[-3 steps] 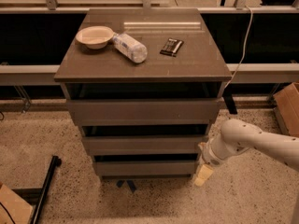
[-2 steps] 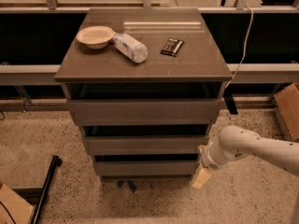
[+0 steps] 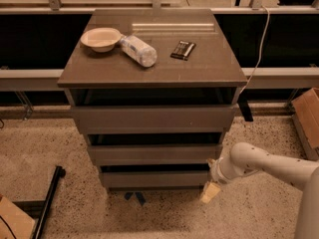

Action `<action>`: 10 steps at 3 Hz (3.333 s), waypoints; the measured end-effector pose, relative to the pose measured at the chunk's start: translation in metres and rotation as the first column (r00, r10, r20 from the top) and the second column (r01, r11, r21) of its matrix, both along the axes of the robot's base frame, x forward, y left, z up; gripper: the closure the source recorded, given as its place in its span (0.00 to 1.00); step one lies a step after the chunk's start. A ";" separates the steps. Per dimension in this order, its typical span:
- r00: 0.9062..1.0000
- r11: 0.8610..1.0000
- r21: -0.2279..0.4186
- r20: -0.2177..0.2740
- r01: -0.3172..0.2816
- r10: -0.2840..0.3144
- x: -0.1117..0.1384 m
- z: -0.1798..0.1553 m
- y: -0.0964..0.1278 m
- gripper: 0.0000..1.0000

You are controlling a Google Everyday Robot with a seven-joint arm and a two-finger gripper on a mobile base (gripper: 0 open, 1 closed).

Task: Open bottom drawer

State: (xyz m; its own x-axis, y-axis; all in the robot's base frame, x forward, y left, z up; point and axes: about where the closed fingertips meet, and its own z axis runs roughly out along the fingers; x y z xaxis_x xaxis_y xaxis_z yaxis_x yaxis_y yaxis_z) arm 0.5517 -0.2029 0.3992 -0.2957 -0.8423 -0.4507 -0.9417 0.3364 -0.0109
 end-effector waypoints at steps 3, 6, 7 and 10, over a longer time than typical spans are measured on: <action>1.000 1.000 0.005 -0.001 0.024 -0.024 0.005 -0.027 0.001 0.00; 1.000 0.992 0.123 -0.012 -0.012 0.013 0.023 -0.113 0.016 0.00; 0.999 0.988 0.152 -0.029 -0.027 0.032 0.040 -0.135 0.022 0.00; 0.999 0.958 0.284 0.006 0.043 -0.046 0.110 -0.202 0.004 0.00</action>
Offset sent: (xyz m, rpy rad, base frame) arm 0.0092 0.0056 -0.0208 0.0372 0.0098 0.0075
